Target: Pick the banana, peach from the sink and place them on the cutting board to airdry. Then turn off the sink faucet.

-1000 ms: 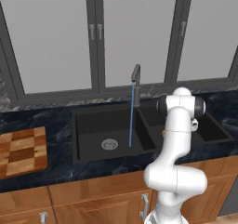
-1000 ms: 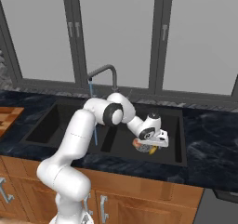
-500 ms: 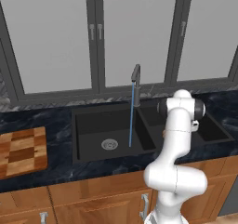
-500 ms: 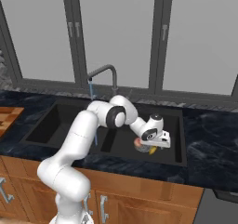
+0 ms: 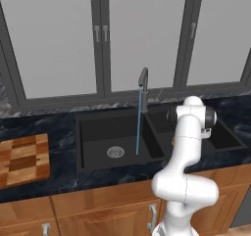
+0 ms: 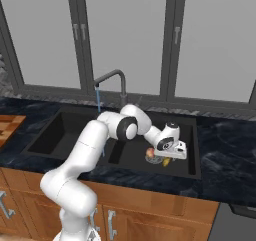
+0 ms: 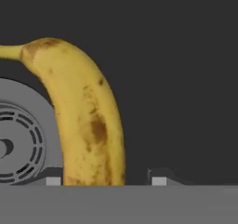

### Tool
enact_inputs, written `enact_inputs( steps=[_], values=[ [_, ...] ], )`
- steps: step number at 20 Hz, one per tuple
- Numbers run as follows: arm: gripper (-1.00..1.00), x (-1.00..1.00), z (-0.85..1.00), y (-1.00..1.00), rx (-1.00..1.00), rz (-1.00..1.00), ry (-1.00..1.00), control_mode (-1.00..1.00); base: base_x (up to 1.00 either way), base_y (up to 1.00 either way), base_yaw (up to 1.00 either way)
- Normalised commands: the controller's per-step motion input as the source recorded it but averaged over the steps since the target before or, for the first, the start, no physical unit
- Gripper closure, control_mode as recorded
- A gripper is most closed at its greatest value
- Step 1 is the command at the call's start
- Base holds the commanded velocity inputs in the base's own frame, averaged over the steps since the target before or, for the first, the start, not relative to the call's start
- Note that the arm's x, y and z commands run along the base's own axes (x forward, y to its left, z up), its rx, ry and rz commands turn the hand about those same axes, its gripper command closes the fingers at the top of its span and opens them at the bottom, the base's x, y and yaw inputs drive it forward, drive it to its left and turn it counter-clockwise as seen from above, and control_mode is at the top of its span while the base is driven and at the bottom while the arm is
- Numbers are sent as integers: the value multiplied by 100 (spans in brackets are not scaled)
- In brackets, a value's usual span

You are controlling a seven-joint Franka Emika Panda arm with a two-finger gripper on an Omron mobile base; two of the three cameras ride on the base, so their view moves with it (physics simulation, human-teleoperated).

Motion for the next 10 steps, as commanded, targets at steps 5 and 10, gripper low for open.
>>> enact_inputs(
  steps=[5, 10],
  values=[
    [100, 7, -15, 0, -1, 0, 11, -100, 0, 0, 0],
    [100, 2, 1, 1, -2, 0, 7, -100, 0, 0, 0]
  ],
)
